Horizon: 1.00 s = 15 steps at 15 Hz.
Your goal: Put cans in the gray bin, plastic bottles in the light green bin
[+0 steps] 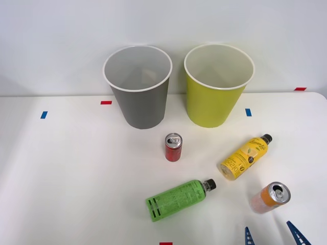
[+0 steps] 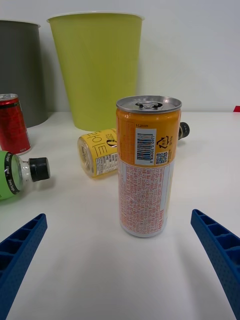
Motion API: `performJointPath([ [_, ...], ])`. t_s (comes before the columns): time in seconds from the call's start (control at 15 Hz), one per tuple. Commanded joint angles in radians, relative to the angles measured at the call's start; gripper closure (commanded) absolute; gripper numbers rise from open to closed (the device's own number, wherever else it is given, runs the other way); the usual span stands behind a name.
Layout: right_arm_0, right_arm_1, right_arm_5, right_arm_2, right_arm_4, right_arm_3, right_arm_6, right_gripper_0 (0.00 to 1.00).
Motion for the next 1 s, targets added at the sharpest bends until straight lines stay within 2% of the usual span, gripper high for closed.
performJointPath([
  [0.07, 0.0, 0.0, 0.0, 0.0, 0.0, 0.0, 0.0, 0.0],
  [0.4, 0.0, 0.0, 0.0, 0.0, 0.0, 0.0, 0.0, 0.0],
  [0.47, -0.006, 0.011, 0.015, 0.005, -0.002, 0.034, -0.002, 0.0],
  [0.73, -0.025, 0.015, 0.005, 0.068, -0.163, 0.029, 0.026, 0.0],
  [1.0, -0.1, 0.014, 0.005, 0.026, -0.143, 0.026, 0.057, 0.0],
])
